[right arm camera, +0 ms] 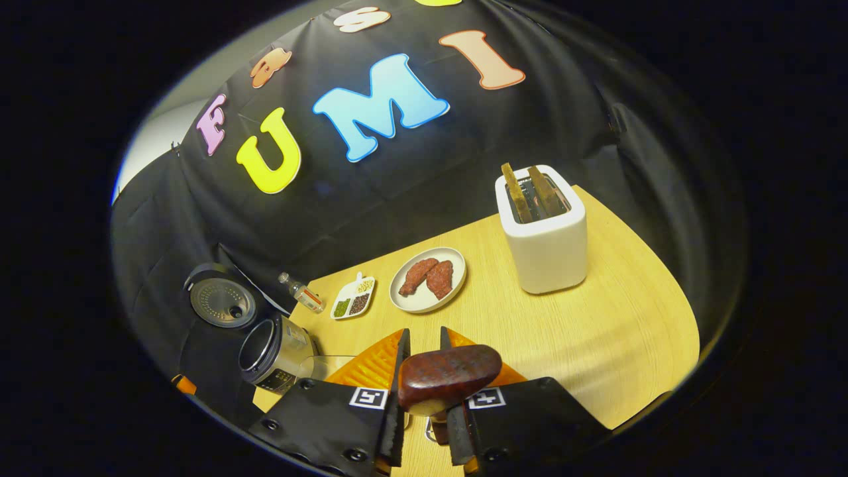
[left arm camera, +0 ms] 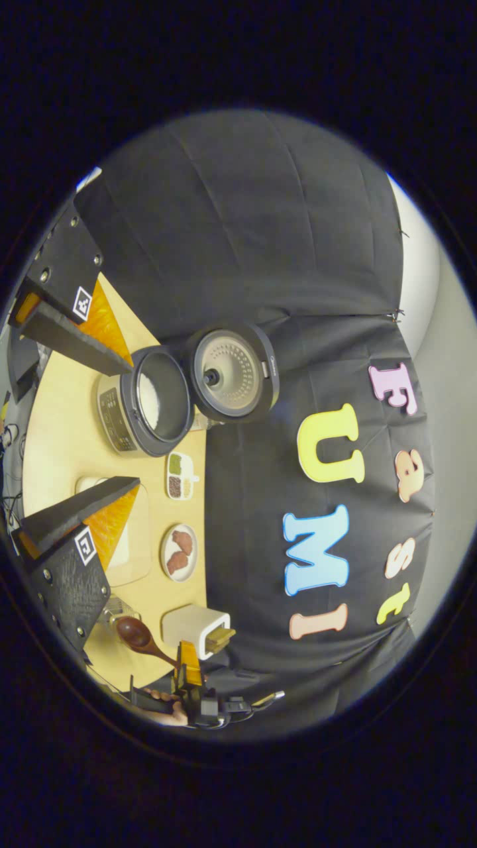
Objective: Close the left gripper, press the button to open the rice cooker; take a wooden spoon from the chopstick holder with the right hand, scoop a spoonful of rice and pour it into the rice cooker, then put the wooden spoon back into the chopstick holder.
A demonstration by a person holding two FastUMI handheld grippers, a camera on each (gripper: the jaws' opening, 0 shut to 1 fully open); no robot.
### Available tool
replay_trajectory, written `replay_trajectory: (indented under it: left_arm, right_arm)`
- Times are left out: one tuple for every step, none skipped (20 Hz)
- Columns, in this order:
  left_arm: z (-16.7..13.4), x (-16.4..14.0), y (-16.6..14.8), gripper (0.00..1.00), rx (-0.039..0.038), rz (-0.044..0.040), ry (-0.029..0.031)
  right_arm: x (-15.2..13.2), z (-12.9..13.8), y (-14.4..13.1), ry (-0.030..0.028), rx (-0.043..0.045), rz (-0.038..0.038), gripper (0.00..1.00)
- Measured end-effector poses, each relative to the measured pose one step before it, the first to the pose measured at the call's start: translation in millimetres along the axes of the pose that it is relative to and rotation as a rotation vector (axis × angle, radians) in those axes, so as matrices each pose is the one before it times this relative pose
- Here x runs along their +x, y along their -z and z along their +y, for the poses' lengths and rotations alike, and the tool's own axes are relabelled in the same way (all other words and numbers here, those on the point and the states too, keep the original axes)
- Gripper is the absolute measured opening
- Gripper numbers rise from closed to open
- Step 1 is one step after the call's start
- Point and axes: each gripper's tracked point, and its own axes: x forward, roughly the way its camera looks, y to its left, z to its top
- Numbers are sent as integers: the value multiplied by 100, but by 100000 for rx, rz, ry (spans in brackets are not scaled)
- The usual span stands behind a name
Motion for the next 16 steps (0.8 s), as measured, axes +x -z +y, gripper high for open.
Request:
replay_trajectory:
  left_arm:
    - [450, -203, -11, 96, -496, 677, -541]
    - [204, -88, -249, 96, -1945, 490, 128]
    - [128, -32, -514, 96, -2182, -510, 499]
    - [233, 181, -494, 97, -2279, -369, 305]
    - [505, 457, -437, 96, -1833, -295, 329]
    - [443, 534, -324, 97, -900, -227, 152]
    - [503, 695, -312, 96, -415, -22, 123]
    - [547, 736, -232, 96, 151, 136, 104]
    - [513, 515, -253, 96, 361, -299, 252]
    - [531, 647, -516, 96, 353, -483, 565]
    - [486, 787, -374, 96, 243, -297, 820]
    - [427, 856, -416, 96, 29, -322, 1084]
    - [439, 821, -430, 97, -226, -379, 1167]
    - [496, 830, -536, 96, -374, -761, 1144]
    - [482, 831, -598, 96, -308, -1103, 1040]
    - [649, 882, -859, 96, -106, -1268, 778]
  right_arm:
    - [311, -439, 655, 2545, -29, 1442, 25]
    - [270, -476, 230, 2181, 671, 385, 25]
    - [210, -165, 38, 1283, 1321, 31, 25]
    - [324, -372, 74, 1814, 1642, 197, 25]
    - [115, -149, 239, 1360, 2367, 567, 26]
    - [340, -29, 134, 885, 2035, 625, 26]
    - [287, -63, 160, 1317, 1532, 699, 26]
    - [146, -252, 125, 1526, 1030, 588, 27]
    - [40, 301, 246, 330, 1633, 407, 27]
    - [-425, 129, 161, 581, 1758, -140, 23]
    - [-23, 205, -196, -23, 1655, -868, 37]
    - [-1038, 106, 84, 859, 665, -364, 57]
    - [76, -204, -37, 1855, -33, -730, 78]
    - [-556, -289, -205, 2153, -403, -1407, 98]
    - [-372, -99, -153, 2098, -384, -1847, 98]
    - [-570, -43, -387, 1665, -324, -1834, 98]
